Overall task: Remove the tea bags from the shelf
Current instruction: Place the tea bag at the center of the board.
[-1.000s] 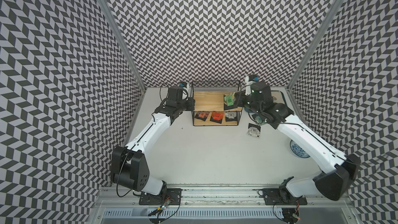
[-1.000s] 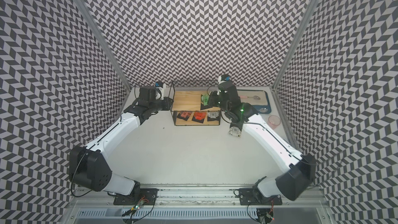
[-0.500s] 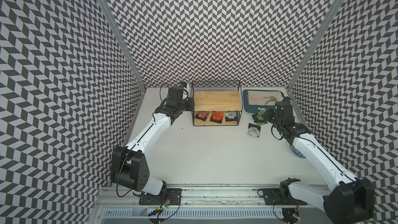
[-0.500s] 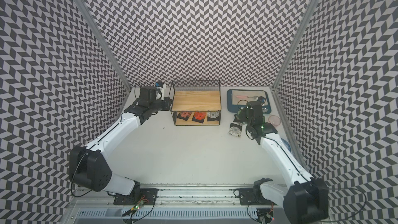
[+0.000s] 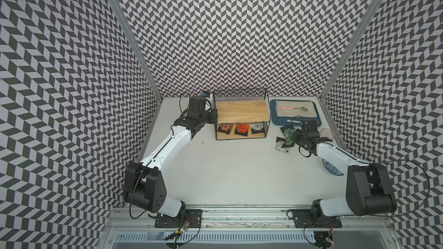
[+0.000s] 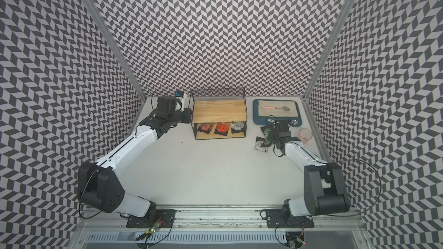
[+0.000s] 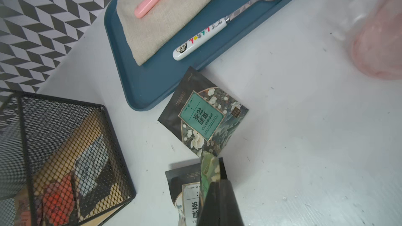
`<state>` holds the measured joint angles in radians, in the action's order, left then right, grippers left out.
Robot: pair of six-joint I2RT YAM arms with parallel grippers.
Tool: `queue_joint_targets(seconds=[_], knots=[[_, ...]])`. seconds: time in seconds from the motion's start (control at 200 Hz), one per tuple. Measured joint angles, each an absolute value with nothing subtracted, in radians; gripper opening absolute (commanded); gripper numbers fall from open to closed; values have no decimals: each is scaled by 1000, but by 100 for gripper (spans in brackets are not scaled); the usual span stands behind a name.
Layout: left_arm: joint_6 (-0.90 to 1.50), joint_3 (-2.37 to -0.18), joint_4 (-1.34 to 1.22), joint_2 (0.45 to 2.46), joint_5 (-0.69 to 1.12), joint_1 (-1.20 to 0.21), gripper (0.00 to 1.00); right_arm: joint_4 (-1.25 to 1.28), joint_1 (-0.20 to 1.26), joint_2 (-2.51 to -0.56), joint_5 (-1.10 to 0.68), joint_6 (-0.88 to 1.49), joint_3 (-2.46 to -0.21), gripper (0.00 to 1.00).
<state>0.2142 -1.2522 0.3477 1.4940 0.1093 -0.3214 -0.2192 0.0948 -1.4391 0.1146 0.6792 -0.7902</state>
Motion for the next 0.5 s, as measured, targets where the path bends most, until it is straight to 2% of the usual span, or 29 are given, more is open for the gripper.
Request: queue_joint_targets(seconds=[0.03, 0.09, 0.2, 0.26, 0.496], knots=[[214, -1254, 350, 1494, 109, -321, 3, -213, 95, -1439, 114, 682, -790, 0], [214, -1255, 352, 1496, 109, -321, 3, -201, 95, -1443, 113, 682, -790, 6], [214, -1255, 353, 1496, 107, -323, 3, -192, 94, -1468, 111, 683, -790, 29], [214, -1256, 353, 1496, 107, -323, 3, -195, 94, -1476, 113, 682, -790, 38], [214, -1257, 354, 1496, 105, -323, 3, -213, 109, -1458, 146, 665, -801, 59]])
